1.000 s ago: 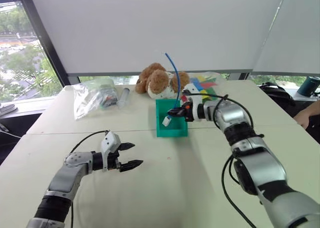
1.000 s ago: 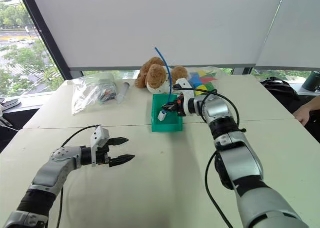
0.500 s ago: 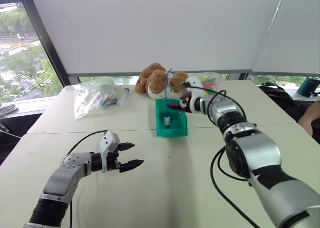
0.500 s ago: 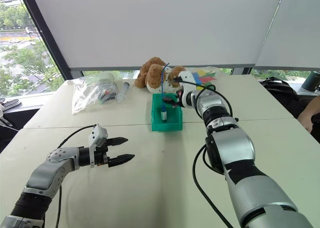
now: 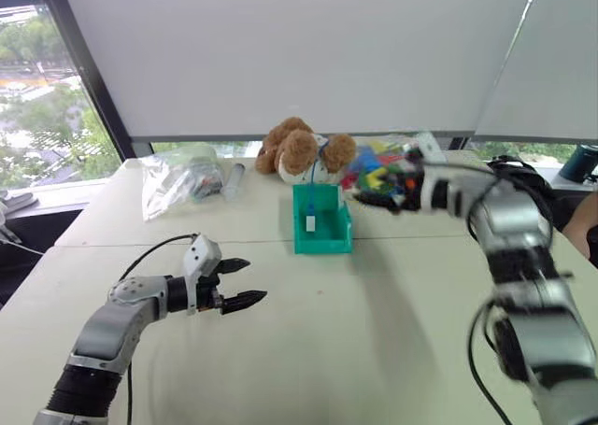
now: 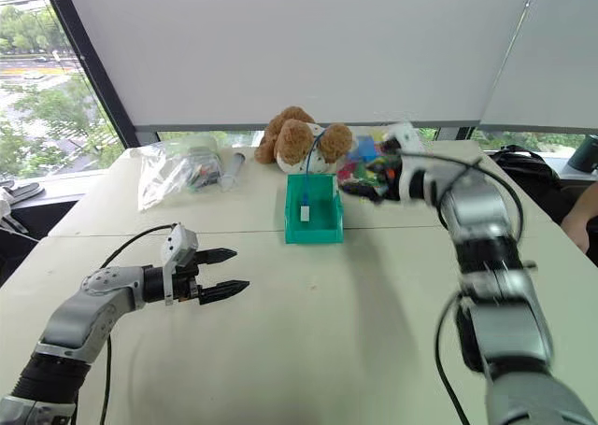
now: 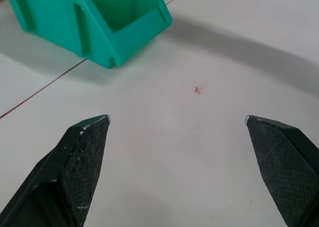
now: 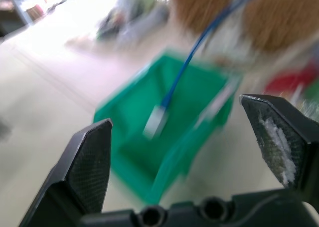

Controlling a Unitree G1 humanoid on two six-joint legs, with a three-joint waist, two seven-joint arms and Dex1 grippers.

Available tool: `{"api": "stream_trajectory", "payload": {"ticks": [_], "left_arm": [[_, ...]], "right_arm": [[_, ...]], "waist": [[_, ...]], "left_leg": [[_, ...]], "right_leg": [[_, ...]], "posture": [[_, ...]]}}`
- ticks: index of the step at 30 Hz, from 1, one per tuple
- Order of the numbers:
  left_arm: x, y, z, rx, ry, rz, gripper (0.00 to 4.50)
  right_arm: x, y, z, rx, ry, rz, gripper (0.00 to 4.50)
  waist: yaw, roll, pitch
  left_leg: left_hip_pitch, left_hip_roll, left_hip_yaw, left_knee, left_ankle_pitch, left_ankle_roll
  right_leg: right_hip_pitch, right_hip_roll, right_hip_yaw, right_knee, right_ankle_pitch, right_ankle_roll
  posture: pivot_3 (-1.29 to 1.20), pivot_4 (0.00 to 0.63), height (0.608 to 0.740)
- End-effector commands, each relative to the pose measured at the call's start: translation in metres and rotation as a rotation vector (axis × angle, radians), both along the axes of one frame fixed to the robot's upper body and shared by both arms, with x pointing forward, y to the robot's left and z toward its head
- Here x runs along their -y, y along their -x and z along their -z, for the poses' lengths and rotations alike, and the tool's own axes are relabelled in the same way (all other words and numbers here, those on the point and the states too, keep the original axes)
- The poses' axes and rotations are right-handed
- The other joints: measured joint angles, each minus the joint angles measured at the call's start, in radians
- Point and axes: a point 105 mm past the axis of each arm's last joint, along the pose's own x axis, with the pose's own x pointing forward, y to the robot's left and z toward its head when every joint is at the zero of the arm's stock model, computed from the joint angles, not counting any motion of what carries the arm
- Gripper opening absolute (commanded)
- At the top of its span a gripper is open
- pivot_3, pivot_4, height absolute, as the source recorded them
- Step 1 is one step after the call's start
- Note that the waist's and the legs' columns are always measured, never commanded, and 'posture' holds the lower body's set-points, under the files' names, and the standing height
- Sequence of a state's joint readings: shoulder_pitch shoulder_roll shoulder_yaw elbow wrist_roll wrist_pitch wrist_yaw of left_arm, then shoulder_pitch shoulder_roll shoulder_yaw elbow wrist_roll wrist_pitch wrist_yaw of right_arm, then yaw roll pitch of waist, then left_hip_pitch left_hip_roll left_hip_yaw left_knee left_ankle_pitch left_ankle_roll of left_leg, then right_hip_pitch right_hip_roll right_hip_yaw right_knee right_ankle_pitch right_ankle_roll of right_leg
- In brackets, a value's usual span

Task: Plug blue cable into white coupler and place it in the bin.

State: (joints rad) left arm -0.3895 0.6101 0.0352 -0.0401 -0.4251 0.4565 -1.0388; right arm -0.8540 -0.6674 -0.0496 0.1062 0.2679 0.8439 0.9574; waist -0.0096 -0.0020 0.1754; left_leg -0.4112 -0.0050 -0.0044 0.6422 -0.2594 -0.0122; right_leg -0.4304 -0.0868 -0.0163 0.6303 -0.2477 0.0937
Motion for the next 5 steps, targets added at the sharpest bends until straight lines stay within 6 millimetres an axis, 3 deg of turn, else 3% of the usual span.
{"api": "stream_trajectory", "payload": {"ticks": [1, 5], "left_arm": [[-0.005, 0.001, -0.02, 0.055, 0.015, -0.009, 4.5], [-0.011, 0.003, -0.026, 0.056, 0.024, -0.027, 4.5]], "right_arm": [[-0.002, 0.045, -0.017, 0.06, 0.004, -0.056, 4.47], [0.002, 0.085, 0.003, -0.001, 0.024, -0.086, 4.47]], "waist": [[-0.004, 0.001, 0.004], [-0.003, 0.0, 0.005]], "left_leg": [[0.0, 0.0, 0.001, 0.002, 0.0, 0.0], [0.003, 0.001, 0.001, 0.006, 0.0, 0.001]], "right_leg": [[0.0, 0.0, 0.0, 0.0, 0.0, 0.0], [0.004, 0.001, 0.001, 0.001, 0.0, 0.001]], "posture": [[0.0, 0.15, 0.74], [0.0, 0.15, 0.74]]}}
